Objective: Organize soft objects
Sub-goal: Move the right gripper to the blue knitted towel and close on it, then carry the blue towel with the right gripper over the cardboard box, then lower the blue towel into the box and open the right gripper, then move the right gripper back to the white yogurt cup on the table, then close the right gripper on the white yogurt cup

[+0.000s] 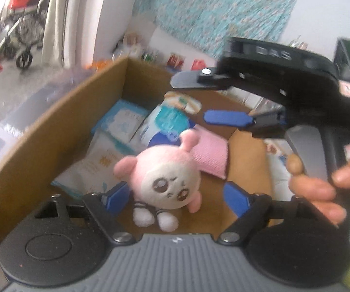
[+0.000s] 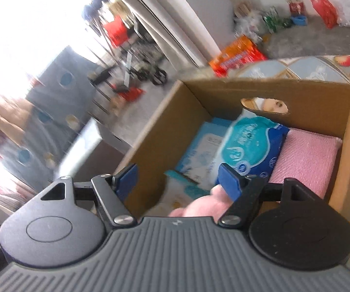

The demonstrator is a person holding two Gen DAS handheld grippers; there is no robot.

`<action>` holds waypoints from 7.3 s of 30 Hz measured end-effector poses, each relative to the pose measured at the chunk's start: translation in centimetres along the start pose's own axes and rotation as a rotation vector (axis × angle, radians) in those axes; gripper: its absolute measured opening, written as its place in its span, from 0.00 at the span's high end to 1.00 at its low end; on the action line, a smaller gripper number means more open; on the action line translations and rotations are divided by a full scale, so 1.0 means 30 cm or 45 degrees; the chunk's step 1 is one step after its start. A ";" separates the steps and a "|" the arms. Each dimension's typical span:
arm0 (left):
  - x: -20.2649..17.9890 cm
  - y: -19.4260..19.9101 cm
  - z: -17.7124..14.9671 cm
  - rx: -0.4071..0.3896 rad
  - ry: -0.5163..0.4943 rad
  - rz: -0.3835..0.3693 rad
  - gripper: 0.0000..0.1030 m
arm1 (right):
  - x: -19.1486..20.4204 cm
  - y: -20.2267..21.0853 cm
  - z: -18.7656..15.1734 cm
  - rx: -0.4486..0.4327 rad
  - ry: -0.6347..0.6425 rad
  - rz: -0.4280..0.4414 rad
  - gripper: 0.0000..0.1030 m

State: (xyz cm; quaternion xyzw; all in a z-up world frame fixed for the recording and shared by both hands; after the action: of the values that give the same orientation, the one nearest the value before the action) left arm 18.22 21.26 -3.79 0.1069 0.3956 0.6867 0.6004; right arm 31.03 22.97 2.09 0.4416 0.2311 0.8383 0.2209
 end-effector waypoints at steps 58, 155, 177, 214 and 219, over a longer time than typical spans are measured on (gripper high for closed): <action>-0.855 0.016 -0.519 -0.062 -0.635 -0.539 0.07 | -1.143 1.270 -0.516 -1.029 -0.848 -0.495 0.82; -0.226 -0.300 0.074 0.426 0.034 0.030 0.20 | -0.532 1.012 -0.356 -0.486 -0.398 0.041 0.29; -0.609 0.268 -0.265 0.136 -0.326 -0.417 0.05 | -0.644 1.285 -0.675 -0.730 -0.459 -0.157 0.21; -0.930 -0.211 -0.650 0.085 -0.721 -0.511 0.00 | -1.017 0.846 -0.551 -0.395 -0.129 -0.749 0.30; -0.927 -0.231 -0.662 0.116 -0.727 -0.494 0.00 | -1.051 0.857 -0.560 -0.444 -0.205 -0.680 0.44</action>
State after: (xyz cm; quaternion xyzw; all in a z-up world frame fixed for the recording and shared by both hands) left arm 18.12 -12.51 -12.49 0.2444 0.2549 0.4838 0.8008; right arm 28.75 -18.82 -11.52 0.3858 0.1737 0.7402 0.5226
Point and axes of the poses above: each gripper's, at about its wrist camera, not at the fingertips, and y roughly against the way its jaws point, x to its left, z to its top, the point moved 10 cm from there along -y, roughly the way its jaws point, and after that the axes turned 2 degrees about -z, right-handed, at the moved point
